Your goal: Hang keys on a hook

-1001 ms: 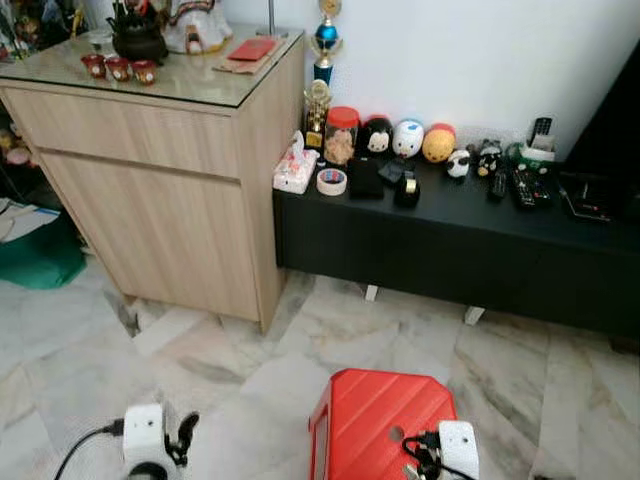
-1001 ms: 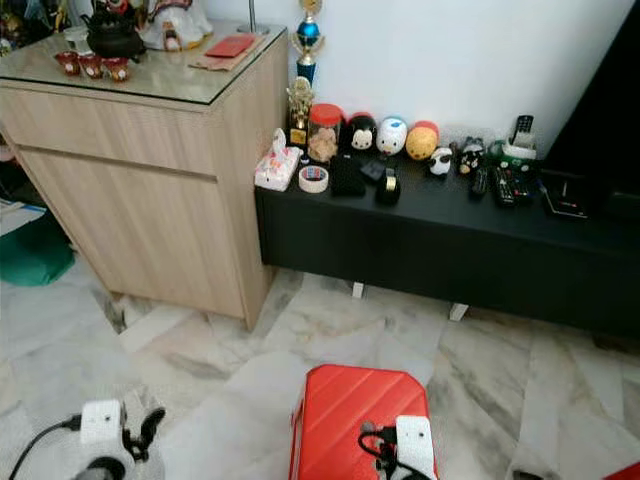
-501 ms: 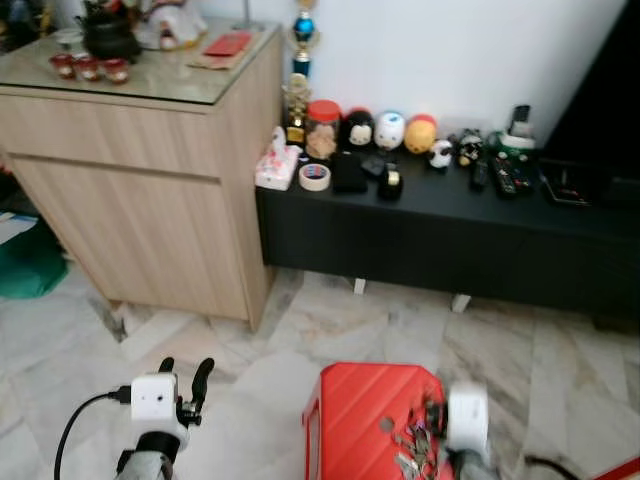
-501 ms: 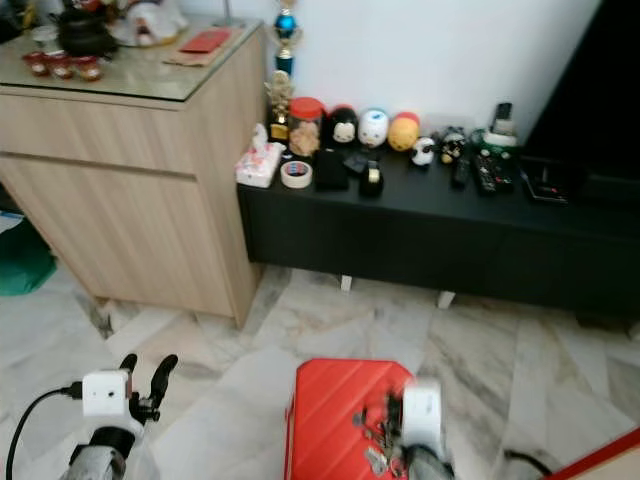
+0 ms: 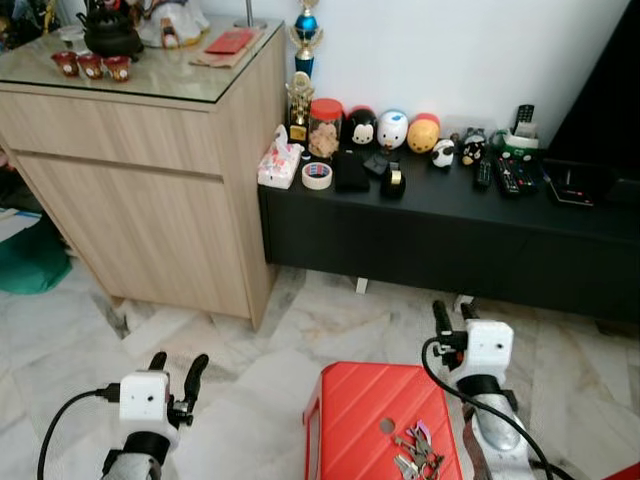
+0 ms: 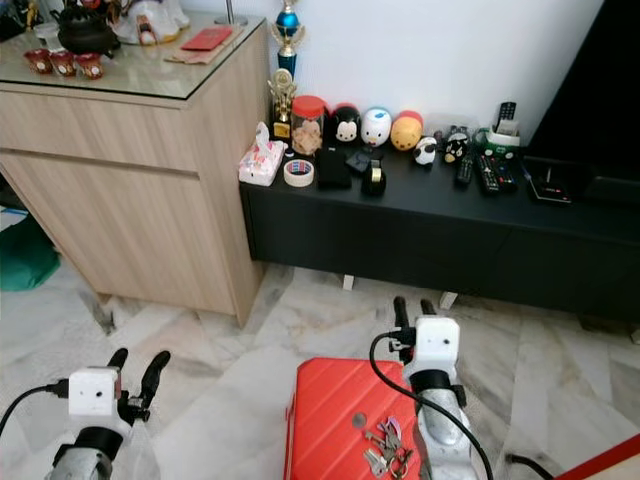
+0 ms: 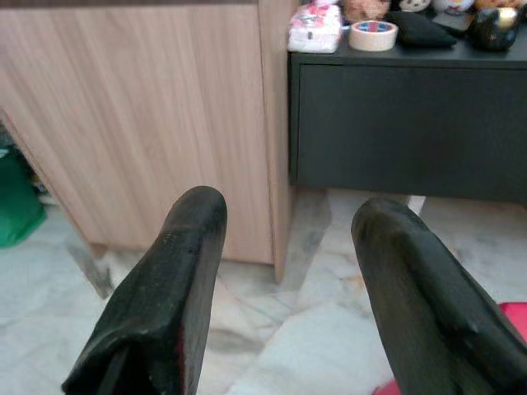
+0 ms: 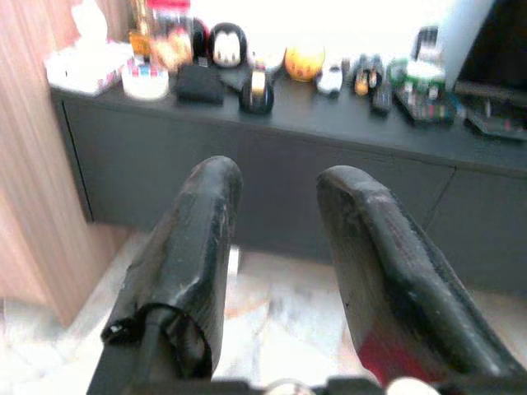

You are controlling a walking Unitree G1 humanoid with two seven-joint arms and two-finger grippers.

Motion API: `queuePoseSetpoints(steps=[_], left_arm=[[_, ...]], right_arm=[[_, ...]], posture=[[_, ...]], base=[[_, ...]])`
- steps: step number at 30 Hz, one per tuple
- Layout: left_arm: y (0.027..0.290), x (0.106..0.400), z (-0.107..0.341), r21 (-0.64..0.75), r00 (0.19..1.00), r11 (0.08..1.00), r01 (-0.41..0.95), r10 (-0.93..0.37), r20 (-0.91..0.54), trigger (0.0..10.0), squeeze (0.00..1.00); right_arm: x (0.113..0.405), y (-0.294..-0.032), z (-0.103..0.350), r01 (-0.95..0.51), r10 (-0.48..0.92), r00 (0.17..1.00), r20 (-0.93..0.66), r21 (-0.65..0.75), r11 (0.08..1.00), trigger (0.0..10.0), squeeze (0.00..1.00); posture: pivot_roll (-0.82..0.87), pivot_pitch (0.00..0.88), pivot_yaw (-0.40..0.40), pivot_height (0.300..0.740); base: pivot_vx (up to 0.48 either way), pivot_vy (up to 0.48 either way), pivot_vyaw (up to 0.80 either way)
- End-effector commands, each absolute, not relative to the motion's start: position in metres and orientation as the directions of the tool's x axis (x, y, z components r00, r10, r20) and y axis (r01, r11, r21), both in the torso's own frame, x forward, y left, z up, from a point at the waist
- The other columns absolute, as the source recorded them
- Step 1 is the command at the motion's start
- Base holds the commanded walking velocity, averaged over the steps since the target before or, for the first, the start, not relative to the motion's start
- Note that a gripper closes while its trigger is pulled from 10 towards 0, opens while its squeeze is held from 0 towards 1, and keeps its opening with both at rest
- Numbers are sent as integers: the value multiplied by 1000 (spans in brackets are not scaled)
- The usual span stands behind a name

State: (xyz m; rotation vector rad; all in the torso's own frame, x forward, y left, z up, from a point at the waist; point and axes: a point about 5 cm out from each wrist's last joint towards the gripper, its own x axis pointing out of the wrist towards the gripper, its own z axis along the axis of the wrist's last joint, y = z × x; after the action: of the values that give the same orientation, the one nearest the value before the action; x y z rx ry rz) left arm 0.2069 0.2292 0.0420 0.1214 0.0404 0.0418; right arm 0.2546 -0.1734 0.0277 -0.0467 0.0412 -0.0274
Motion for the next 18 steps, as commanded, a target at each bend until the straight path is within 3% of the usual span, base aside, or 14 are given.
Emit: queuePoseSetpoints(steps=[1,11,18], left_arm=[[231,206,40,129,997,990,-52,60,-57,10000,0],[216,244,52,99,1000,995,-15,18,-22,10000,0],[221,250,55,99,999,994,-47,48,-9,10000,0]], right_arm=[[247,-175,17,56,-59,993,-100,-29,998,10000,0],[242,-188,20,146,-146,982,-122,-10,989,10000,0],[251,-185,22,138,-137,983,-123,-3,990,10000,0]], posture=[[60,0,-57,740],[16,0,-23,740],[28,0,-32,740]], base=[[0,0,0],[0,0,0],[0,0,0]])
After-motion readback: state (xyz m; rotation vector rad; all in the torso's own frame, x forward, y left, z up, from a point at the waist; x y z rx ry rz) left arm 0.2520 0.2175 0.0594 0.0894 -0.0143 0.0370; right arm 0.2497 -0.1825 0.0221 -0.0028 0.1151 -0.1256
